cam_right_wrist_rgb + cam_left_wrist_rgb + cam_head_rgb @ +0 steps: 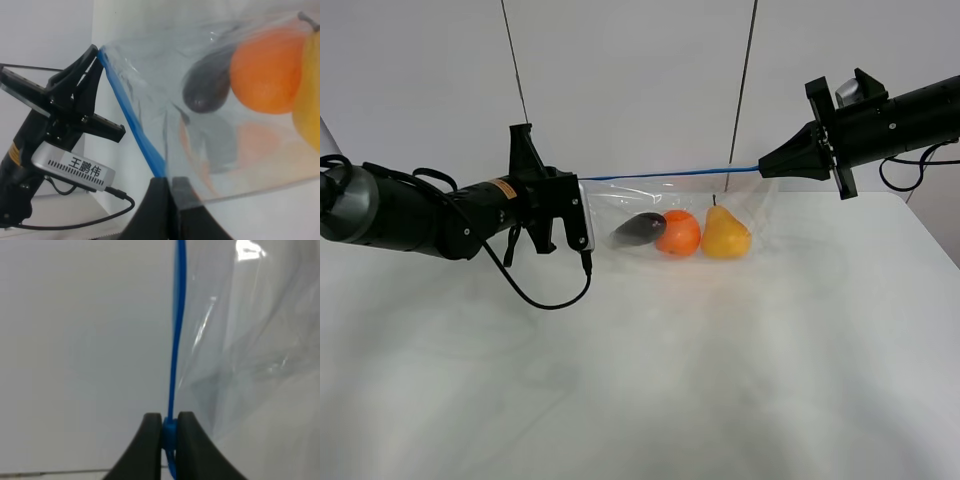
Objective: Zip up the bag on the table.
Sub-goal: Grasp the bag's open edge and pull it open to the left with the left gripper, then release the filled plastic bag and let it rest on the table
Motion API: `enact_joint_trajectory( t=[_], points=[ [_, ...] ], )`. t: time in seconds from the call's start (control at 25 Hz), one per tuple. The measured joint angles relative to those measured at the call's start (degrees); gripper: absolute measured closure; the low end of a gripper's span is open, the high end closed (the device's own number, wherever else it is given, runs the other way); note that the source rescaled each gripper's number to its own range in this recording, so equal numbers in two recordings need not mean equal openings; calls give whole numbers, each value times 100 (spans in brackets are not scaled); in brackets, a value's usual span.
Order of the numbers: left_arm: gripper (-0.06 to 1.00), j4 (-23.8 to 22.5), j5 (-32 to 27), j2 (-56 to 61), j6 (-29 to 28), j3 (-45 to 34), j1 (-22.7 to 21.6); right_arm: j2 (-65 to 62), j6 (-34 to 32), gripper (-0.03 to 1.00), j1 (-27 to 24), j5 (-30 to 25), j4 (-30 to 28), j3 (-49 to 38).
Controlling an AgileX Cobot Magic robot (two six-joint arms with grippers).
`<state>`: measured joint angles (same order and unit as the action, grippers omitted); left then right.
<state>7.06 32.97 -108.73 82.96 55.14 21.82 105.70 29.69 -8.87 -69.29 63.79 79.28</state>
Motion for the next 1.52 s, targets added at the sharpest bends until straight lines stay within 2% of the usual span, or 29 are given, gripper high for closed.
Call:
enact_joint_trajectory(
  t=[0.84, 0.96, 1.04, 1.12, 1.16, 1.28, 1.36, 1.52],
  points=[
    [94, 41, -284, 0, -11, 0, -145, 0, 0, 97, 0, 0, -7, 0],
    [93, 34, -284, 0, -228, 0, -145, 0, 0, 97, 0, 0, -7, 0],
    [82, 23, -284, 0, -666, 0, -158, 0, 0, 97, 0, 0, -7, 0],
    [60, 23, -284, 0, -1065, 0, -180, 0, 0, 97, -5, 0, -33, 0],
    [43, -3, -279, 0, -1352, 0, -193, 0, 0, 97, -12, 0, -38, 0],
    [11, -155, -192, 0, -1922, 0, -193, 0, 0, 97, -16, 6, -42, 0],
    [1, -178, -124, 0, -2125, 0, -204, 0, 0, 97, -16, 6, -42, 0],
    [-4, -183, -110, 0, -2337, 0, -453, 0, 0, 97, -16, 6, -42, 0]
  ],
)
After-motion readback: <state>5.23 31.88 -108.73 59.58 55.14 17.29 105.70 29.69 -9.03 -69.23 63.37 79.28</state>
